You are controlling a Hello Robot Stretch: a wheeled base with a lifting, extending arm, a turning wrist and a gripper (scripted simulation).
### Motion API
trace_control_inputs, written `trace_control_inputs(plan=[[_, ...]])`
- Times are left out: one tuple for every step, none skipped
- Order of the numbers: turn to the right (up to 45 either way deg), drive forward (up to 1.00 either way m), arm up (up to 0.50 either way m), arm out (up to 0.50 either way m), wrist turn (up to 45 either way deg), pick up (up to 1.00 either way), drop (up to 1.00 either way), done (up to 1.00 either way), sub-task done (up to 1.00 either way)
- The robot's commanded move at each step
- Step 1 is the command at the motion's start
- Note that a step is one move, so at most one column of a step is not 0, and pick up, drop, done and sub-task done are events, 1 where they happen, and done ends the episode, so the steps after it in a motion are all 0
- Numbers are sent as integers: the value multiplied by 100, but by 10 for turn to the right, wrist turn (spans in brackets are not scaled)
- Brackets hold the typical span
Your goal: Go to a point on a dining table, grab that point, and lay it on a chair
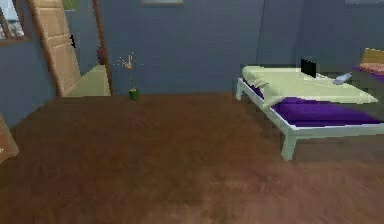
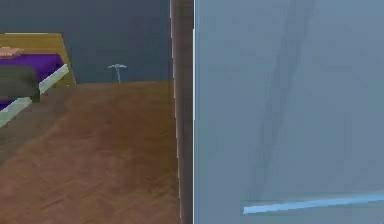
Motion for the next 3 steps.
trace_control_inputs(plan=[[360, 0, 0, 0, 0, 0, 0, 0, 0], [0, 5, 0, 0, 0, 0, 0, 0, 0], [-450, 0, 0, 0, 0, 0, 0, 0, 0]])
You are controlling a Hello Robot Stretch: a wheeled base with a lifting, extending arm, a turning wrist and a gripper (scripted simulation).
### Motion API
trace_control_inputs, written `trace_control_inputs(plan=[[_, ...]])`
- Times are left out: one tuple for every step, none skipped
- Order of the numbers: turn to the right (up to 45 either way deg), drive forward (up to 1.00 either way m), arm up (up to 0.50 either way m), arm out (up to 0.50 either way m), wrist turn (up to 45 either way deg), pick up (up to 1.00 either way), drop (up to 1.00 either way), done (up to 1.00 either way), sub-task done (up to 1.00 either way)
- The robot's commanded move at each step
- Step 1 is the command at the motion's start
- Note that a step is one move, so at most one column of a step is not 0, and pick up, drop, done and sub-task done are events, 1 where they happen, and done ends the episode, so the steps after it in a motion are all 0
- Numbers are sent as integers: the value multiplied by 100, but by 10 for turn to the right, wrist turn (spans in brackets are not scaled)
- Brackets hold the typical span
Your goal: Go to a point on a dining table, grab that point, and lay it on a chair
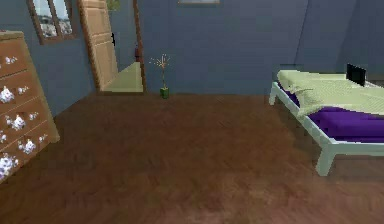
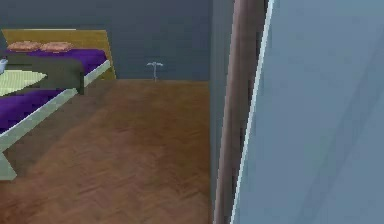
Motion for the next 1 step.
trace_control_inputs(plan=[[-180, 0, 0, 0, 0, 0, 0, 0, 0]])
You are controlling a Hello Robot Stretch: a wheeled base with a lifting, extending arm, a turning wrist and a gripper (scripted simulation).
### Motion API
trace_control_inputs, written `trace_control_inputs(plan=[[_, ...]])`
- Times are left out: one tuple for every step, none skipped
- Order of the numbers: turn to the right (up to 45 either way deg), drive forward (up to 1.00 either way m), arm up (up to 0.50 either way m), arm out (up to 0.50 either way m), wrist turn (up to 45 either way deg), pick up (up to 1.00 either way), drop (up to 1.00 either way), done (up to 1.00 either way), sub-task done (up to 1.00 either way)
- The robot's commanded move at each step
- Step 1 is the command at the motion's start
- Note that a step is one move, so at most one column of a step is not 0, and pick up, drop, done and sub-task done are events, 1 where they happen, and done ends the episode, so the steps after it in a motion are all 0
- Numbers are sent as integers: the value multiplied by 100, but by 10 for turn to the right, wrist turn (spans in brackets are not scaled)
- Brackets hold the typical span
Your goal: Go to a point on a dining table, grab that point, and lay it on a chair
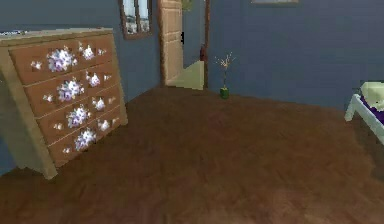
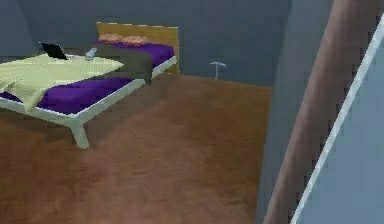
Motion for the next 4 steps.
trace_control_inputs(plan=[[0, 100, 0, 0, 0, 0, 0, 0, 0], [0, 100, 0, 0, 0, 0, 0, 0, 0], [-30, 0, 0, 0, 0, 0, 0, 0, 0], [0, 100, 0, 0, 0, 0, 0, 0, 0]])
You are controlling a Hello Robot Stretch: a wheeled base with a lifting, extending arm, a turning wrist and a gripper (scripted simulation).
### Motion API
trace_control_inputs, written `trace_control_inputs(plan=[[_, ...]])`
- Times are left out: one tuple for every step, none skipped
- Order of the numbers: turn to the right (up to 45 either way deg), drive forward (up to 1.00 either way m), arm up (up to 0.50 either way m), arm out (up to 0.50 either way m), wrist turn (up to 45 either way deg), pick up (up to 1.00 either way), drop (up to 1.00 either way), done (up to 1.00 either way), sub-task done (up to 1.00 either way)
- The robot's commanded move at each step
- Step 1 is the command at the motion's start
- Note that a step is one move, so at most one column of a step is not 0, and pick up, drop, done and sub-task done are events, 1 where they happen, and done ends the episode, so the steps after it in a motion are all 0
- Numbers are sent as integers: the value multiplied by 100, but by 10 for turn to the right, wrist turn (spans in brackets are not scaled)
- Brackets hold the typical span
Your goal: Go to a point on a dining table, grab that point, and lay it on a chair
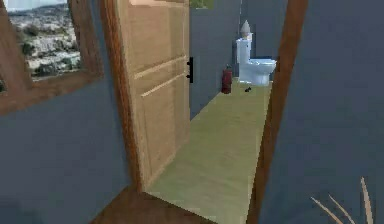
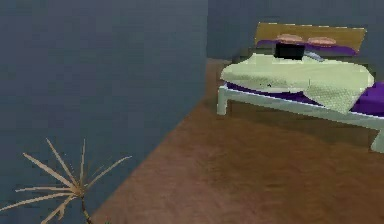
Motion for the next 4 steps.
trace_control_inputs(plan=[[0, 100, 0, 0, 0, 0, 0, 0, 0], [30, 0, 0, 0, 0, 0, 0, 0, 0], [0, 10, 0, 0, 0, 0, 0, 0, 0], [210, 0, 0, 0, 0, 0, 0, 0, 0]])
